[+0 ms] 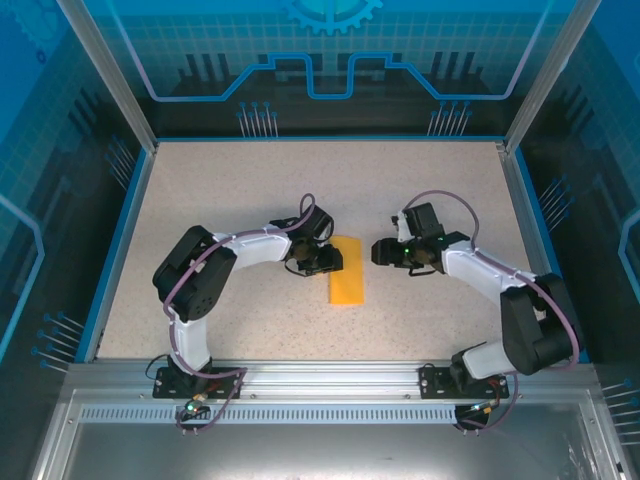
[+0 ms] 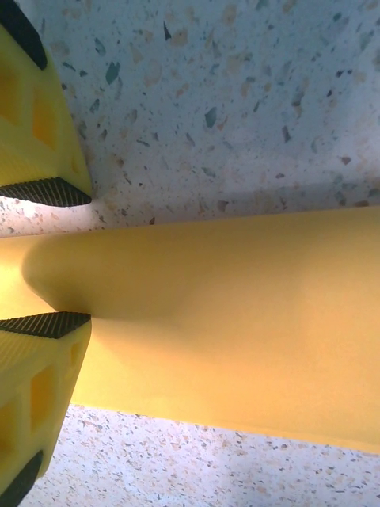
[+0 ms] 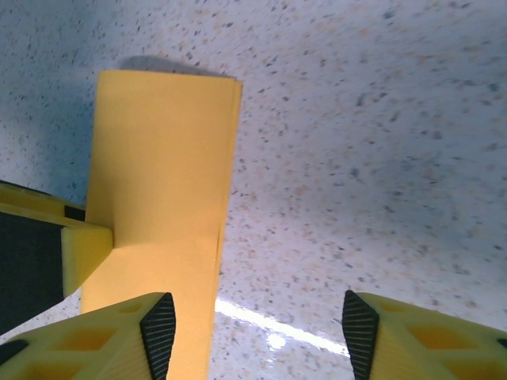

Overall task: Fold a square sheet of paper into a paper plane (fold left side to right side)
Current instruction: First fold in half a square sheet of paper at the center of the table, then hold the square sheet of paper at the center of the table.

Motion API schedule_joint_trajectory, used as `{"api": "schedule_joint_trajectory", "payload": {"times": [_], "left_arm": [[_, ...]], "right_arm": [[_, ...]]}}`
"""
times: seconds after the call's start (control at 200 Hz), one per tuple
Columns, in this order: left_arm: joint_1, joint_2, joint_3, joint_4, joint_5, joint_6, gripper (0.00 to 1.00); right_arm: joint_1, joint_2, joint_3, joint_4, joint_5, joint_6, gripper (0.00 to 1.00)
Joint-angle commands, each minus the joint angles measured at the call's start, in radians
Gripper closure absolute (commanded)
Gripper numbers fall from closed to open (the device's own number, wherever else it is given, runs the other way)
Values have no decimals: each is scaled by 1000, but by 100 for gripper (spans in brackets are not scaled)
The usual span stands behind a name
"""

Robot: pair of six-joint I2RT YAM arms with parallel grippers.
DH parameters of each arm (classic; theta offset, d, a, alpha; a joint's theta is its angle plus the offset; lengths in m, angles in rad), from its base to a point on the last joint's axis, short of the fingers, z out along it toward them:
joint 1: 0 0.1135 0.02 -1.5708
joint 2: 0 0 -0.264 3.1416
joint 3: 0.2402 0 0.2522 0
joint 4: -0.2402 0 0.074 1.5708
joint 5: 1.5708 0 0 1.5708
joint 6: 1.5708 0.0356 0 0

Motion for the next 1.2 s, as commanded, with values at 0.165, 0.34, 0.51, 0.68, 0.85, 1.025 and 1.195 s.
{"api": "schedule_joint_trajectory", "payload": {"times": [0.165,0.34,0.51,0.68,0.85,1.025,1.195], "left_arm": [[-21,50,33,-76,-34,33,55],[-26,60,53,-105,-53,35,55],[-29,70,64,-121,-62,38,55],[-30,74,66,-124,-68,37,55],[-31,75,68,-126,-72,37,55],[-30,77,70,-127,-73,36,55],[-31,76,70,-130,-79,35,55]], "right_arm": [[-29,-80,-33,-21,42,0,32],[-36,-97,-45,9,-13,9,20],[-39,-90,-45,21,-48,16,16],[-39,-84,-47,29,-60,20,16],[-39,-66,-41,34,-99,18,16],[-30,21,-22,74,-233,25,43],[16,117,-4,146,-304,62,73]]}}
